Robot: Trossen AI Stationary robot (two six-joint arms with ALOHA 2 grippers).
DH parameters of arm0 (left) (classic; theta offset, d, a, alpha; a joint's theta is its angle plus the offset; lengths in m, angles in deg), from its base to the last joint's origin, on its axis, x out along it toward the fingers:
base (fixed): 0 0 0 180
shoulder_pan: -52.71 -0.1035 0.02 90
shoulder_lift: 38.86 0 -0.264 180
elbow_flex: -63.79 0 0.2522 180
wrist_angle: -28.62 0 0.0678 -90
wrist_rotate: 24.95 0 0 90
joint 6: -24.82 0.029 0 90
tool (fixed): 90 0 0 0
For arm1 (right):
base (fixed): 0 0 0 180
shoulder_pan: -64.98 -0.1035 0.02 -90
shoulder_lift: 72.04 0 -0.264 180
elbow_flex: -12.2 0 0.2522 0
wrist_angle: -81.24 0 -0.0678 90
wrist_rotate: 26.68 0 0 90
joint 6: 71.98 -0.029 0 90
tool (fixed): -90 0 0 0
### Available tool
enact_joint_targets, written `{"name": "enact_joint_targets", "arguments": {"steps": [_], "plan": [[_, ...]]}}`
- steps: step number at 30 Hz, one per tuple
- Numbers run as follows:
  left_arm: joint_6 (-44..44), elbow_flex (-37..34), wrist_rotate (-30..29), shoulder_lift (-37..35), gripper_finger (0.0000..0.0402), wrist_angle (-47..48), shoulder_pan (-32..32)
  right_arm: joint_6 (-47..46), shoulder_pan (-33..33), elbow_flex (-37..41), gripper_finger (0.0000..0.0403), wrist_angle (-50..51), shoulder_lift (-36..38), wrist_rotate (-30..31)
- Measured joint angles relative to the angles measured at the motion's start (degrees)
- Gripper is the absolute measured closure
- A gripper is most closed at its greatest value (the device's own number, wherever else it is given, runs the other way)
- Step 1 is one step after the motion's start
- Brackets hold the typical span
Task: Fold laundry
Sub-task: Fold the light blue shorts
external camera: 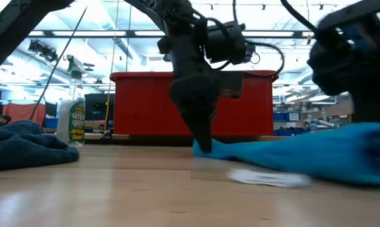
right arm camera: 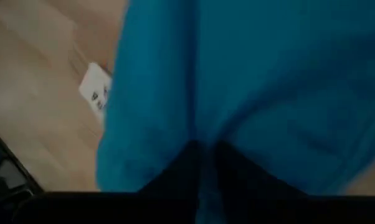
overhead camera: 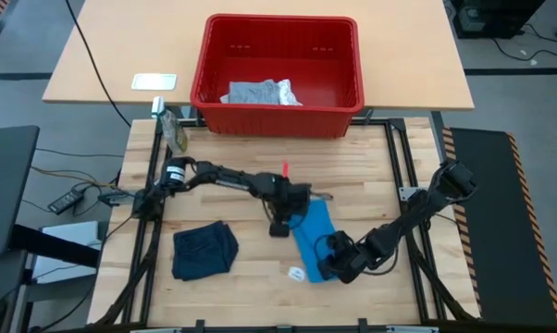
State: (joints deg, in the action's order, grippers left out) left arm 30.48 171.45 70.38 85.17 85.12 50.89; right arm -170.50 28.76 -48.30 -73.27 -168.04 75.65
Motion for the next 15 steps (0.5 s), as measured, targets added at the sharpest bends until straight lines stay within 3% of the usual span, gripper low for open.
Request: {"name": "enact_joint_targets", "arguments": {"steps": [7,15], "plan": [[1.0,0.0,-1.5,-5.0,0.0394,3.7,-3.4,13.0,1.0,-0.1,0.0339,0.4,6.4,5.5],[1.4,0.2,-1.2,-6.8,0.0394,4.3,1.1,32.3,1.0,-0.1,0.0333,1.8,8.8,7.5]]}}
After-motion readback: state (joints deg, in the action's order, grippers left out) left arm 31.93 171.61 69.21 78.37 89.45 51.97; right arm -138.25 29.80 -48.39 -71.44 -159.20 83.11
